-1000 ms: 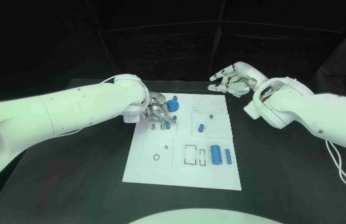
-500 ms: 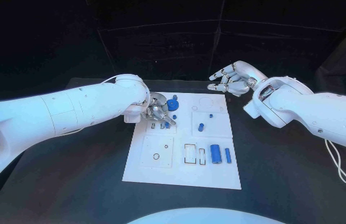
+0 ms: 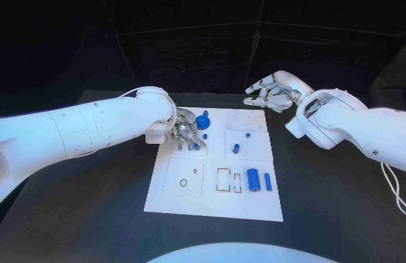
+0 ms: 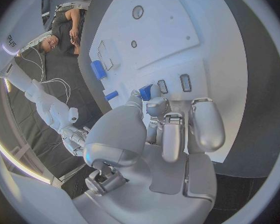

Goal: Assemble the parts on the task board

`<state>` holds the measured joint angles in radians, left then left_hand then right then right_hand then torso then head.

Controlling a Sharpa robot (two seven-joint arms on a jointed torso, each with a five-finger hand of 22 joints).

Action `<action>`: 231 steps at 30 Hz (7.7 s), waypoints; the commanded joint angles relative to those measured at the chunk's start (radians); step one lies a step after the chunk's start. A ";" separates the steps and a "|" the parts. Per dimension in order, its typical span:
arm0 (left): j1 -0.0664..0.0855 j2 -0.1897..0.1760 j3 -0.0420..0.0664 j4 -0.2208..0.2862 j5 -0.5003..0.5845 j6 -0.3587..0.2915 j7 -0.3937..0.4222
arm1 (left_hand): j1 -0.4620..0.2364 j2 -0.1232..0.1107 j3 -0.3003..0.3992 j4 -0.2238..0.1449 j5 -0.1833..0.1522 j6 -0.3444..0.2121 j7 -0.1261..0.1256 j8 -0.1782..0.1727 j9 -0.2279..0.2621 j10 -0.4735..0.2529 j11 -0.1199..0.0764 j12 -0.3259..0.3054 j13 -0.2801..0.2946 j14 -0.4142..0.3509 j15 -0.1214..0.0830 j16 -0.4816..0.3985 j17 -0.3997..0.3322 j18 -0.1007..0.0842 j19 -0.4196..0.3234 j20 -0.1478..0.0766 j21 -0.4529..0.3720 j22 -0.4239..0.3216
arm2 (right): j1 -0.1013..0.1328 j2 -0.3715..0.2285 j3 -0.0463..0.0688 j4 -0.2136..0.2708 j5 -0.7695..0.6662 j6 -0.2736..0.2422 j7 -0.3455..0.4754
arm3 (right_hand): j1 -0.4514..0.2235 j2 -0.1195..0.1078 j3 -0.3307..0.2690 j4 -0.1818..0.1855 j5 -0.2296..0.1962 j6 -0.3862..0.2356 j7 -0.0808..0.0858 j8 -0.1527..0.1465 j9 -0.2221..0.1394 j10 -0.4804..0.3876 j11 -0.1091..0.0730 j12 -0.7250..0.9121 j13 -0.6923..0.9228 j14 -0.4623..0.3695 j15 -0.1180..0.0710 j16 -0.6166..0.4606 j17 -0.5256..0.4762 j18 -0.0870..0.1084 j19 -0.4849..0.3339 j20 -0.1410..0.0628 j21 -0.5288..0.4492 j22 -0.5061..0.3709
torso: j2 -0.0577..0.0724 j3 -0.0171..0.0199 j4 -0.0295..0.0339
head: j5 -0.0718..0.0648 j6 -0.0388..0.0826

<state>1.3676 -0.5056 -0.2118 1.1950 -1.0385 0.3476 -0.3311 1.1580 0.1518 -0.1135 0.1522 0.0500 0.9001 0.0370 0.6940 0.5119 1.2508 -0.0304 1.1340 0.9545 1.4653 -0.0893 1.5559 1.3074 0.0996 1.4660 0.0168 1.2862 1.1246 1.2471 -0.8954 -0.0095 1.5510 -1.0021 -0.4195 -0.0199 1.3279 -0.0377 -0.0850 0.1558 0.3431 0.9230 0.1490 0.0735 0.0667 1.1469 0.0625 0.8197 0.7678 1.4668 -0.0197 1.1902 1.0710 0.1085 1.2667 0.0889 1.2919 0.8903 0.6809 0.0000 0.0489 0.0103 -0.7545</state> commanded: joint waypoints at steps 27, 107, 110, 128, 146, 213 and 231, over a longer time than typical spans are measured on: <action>-0.010 -0.116 -0.001 0.143 0.068 -0.240 0.010 | -0.138 -0.106 0.766 -0.254 0.002 -0.027 0.002 0.014 0.057 0.018 -0.003 -0.008 0.011 0.105 -0.007 0.015 0.263 -0.017 -0.008 -0.005 0.000 0.011 | 0.002 0.011 0.001 -0.017 0.000 0.028 -0.006 | 0.009 0.016 -0.008 0.000 0.021 0.009 -0.001 0.004 0.001 0.003 -0.005 0.000 -0.002 0.012 -0.002 -0.006 -0.001 0.017 -0.007 -0.003 -0.007 -0.004 | -0.006 0.0037 0.0101 | -0.001 -0.007; -0.070 -0.123 -0.001 0.145 -0.077 -0.214 -0.002 | -0.307 -0.137 0.742 -0.160 0.005 0.006 -0.008 0.021 0.065 0.044 -0.010 0.017 0.035 0.105 -0.012 0.015 0.263 -0.022 0.003 -0.010 0.019 0.045 | 0.002 0.023 0.000 -0.035 0.075 0.040 0.039 | 0.057 0.043 -0.108 0.035 0.030 -0.017 0.076 0.047 0.001 -0.195 0.094 -0.463 -0.550 -0.314 0.121 -1.047 -0.773 0.077 -0.274 0.116 -0.852 -0.768 | -0.007 0.0049 0.0183 | -0.004 -0.033; -0.070 -0.123 -0.001 0.145 -0.077 -0.212 -0.002 | -0.310 -0.137 0.741 -0.158 0.005 0.007 -0.008 0.021 0.065 0.046 -0.010 0.019 0.038 0.105 -0.012 0.015 0.263 -0.022 0.004 -0.010 0.020 0.047 | 0.002 0.023 0.000 -0.035 0.083 0.043 0.044 | 0.059 0.048 -0.113 0.030 0.031 -0.019 0.075 0.052 0.001 -0.190 0.096 -0.469 -0.575 -0.309 0.125 -1.069 -0.797 0.077 -0.262 0.118 -0.881 -0.787 | -0.007 0.0046 0.0182 | -0.004 -0.033; -0.067 -0.120 -0.001 0.135 -0.076 -0.215 -0.001 | -0.334 -0.117 0.746 -0.145 0.006 0.022 -0.014 0.021 0.063 0.064 -0.015 0.042 0.065 0.105 -0.016 0.015 0.263 -0.024 0.008 -0.013 0.029 0.061 | 0.002 0.027 0.000 -0.040 0.101 0.052 0.069 | 0.067 0.069 -0.126 0.004 0.031 0.012 0.067 0.048 -0.001 -0.129 0.090 -0.514 -0.684 -0.271 0.121 -1.127 -0.900 0.076 -0.197 0.116 -0.979 -0.826 | -0.006 0.0046 0.0176 | -0.006 -0.037; -0.058 -0.112 0.000 0.124 -0.057 -0.204 0.000 | -0.316 -0.084 0.839 -0.204 0.008 0.041 -0.020 0.013 0.056 0.084 -0.021 0.054 0.089 0.105 -0.021 0.015 0.263 -0.025 0.010 -0.017 0.032 0.070 | 0.002 0.031 0.000 -0.043 0.101 0.055 0.067 | 0.064 0.070 -0.131 -0.001 0.034 0.010 0.071 0.041 -0.001 -0.131 0.094 -0.528 -0.701 -0.277 0.125 -1.128 -0.919 0.075 -0.195 0.119 -0.998 -0.827 | -0.007 0.0043 0.0188 | -0.008 -0.040; -0.046 -0.058 0.000 0.065 -0.065 -0.085 -0.009 | -0.397 -0.078 0.818 -0.188 0.000 0.095 -0.025 -0.006 0.028 0.123 -0.025 0.076 0.132 0.105 -0.022 0.015 0.263 -0.030 0.013 -0.018 0.046 0.096 | 0.002 0.037 0.000 -0.045 0.103 0.061 0.064 | 0.059 0.071 -0.136 -0.005 0.043 0.004 0.075 0.032 -0.001 -0.139 0.099 -0.542 -0.706 -0.287 0.130 -1.128 -0.939 0.075 -0.195 0.124 -1.021 -0.826 | -0.006 0.0031 0.0181 | -0.011 -0.048; -0.046 -0.050 0.000 0.051 -0.066 -0.074 -0.009 | -0.448 -0.097 0.684 -0.138 -0.001 0.108 -0.029 -0.017 0.017 0.128 -0.028 0.073 0.139 0.105 -0.024 0.015 0.263 -0.031 0.015 -0.020 0.049 0.106 | 0.002 0.035 0.000 -0.043 0.105 0.059 0.057 | 0.047 0.069 -0.143 -0.003 0.044 0.000 0.079 0.027 -0.001 -0.145 0.103 -0.551 -0.706 -0.295 0.134 -1.128 -0.953 0.075 -0.197 0.127 -1.036 -0.826 | -0.007 0.0030 0.0187 | -0.015 -0.047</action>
<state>1.3238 -0.5569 -0.2104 1.2468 -1.0997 0.2521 -0.3337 0.7205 0.0556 0.5741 0.0136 0.0558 1.0043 0.0019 0.6818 0.5300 1.3778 -0.0609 1.2082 1.0924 1.4679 -0.1062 1.5643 1.3074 0.0845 1.4639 0.0041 1.3330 1.2298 1.2469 -0.8599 -0.0102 1.5058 -0.9008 -0.3606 0.0350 1.3822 0.0304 -0.2205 0.1534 0.3814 0.9228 0.2205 0.1071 0.0668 1.0057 0.1610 0.2733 0.0634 1.1755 0.1144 0.0662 0.1185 0.1787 1.0686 0.2087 0.2608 0.0653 0.6745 0.0030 0.0673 -0.0048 -0.8025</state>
